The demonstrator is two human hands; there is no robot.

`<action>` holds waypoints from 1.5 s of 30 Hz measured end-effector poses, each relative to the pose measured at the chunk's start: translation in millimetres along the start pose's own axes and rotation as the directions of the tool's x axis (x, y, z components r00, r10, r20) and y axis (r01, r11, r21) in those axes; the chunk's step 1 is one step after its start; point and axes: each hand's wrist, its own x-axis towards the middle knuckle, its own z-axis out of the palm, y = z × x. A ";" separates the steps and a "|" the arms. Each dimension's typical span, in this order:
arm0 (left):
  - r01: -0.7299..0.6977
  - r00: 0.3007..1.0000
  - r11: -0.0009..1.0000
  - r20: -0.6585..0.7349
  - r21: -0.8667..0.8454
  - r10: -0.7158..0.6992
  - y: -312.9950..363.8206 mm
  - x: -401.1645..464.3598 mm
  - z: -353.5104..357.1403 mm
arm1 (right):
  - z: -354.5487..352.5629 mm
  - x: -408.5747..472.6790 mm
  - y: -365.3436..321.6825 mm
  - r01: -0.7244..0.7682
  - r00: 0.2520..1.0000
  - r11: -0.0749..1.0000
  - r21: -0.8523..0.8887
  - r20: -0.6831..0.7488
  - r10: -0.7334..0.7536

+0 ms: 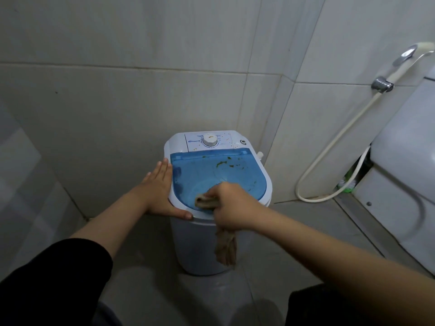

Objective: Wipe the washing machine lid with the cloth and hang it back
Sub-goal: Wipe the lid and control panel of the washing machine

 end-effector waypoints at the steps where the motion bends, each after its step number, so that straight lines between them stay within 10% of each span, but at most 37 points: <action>1: -0.005 1.000 1.000 0.000 -0.002 0.005 0.0 -0.1 -0.2 | -10.4 8.1 4.2 -0.015 1.000 0.998 0.061 -0.019 0.017; 10: -0.030 1.000 0.999 0.006 -0.022 0.030 -3.5 1.2 -0.2 | -62.1 121.3 9.8 0.226 0.937 0.968 -0.106 -0.247 -0.246; 20: -0.031 0.999 0.999 -0.029 -0.028 0.031 -10.5 8.4 6.1 | -41.8 220.1 9.6 0.243 0.942 0.685 -0.687 -0.001 -0.335; 39: 0.002 1.000 1.000 -0.022 -0.016 -0.002 -5.1 2.2 1.9 | -64.7 158.5 38.5 0.330 0.943 0.828 -0.453 0.128 -0.306; 45: -0.008 1.000 1.000 -0.027 -0.007 0.008 -6.5 4.4 2.8 | -101.2 183.0 38.1 0.298 0.917 0.868 -0.398 -0.132 -0.375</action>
